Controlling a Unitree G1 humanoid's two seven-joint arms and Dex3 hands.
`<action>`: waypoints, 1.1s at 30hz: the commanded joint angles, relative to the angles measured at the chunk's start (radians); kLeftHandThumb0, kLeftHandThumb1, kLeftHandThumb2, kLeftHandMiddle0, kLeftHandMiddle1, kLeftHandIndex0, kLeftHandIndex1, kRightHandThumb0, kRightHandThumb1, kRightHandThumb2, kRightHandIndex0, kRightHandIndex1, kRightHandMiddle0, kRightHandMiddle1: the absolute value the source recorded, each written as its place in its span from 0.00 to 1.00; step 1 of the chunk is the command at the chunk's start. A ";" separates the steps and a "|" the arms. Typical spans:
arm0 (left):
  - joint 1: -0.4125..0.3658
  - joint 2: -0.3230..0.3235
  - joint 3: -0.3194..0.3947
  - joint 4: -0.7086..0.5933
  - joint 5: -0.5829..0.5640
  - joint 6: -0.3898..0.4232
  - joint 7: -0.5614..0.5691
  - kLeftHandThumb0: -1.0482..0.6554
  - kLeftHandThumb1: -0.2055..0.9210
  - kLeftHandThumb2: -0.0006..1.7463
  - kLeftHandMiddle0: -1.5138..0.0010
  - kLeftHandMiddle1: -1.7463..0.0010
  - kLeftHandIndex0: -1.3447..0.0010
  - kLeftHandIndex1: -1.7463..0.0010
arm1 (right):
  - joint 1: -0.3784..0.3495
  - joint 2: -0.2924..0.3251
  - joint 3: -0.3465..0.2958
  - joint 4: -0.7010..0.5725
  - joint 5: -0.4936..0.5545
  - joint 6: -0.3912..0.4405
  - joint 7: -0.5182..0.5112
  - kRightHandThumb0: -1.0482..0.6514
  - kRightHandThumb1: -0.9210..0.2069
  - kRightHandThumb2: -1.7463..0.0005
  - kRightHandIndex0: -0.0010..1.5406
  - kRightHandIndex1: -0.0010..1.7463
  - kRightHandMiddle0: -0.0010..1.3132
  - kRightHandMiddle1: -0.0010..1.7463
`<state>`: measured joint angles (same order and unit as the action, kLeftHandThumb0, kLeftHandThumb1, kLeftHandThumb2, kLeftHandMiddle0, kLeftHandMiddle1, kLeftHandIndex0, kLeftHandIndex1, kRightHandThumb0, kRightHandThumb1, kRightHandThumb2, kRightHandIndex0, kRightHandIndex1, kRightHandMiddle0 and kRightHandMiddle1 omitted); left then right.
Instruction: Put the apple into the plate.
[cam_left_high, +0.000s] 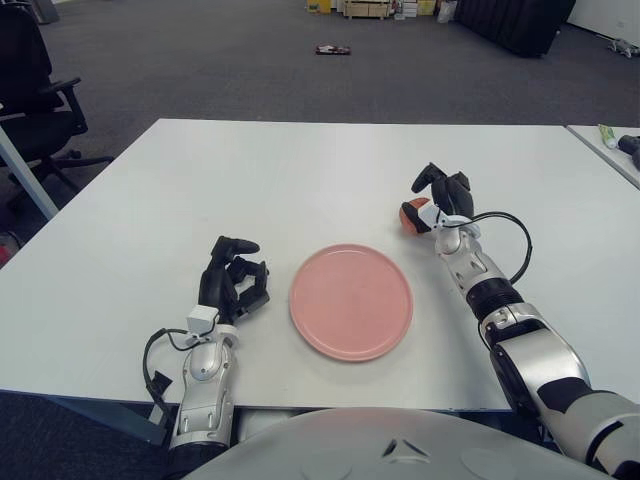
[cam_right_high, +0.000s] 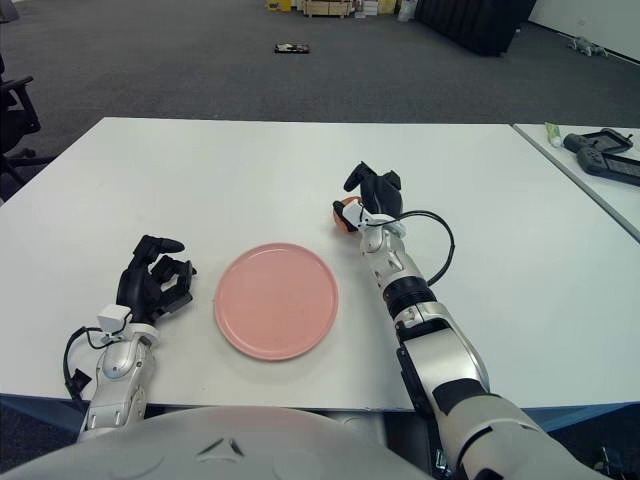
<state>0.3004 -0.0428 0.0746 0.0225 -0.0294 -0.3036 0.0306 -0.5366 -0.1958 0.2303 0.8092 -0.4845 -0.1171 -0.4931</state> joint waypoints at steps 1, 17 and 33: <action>-0.008 -0.001 0.001 -0.007 0.004 0.009 0.008 0.61 0.60 0.61 0.61 0.14 0.75 0.00 | -0.034 -0.007 -0.005 0.006 -0.003 -0.016 -0.009 0.61 0.72 0.11 0.52 0.97 0.40 1.00; -0.013 0.002 0.002 0.000 0.005 -0.004 0.008 0.61 0.59 0.64 0.62 0.11 0.76 0.00 | -0.028 -0.012 -0.012 -0.019 0.009 -0.028 0.021 0.61 0.72 0.11 0.52 0.96 0.40 1.00; -0.015 -0.003 0.005 -0.007 -0.004 0.007 0.009 0.61 0.58 0.63 0.61 0.13 0.74 0.00 | -0.008 -0.027 -0.014 -0.086 0.042 0.006 0.200 0.24 0.35 0.51 0.01 0.19 0.01 0.37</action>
<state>0.3001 -0.0434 0.0766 0.0207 -0.0295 -0.3037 0.0340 -0.5362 -0.2066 0.2174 0.7493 -0.4441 -0.1287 -0.3215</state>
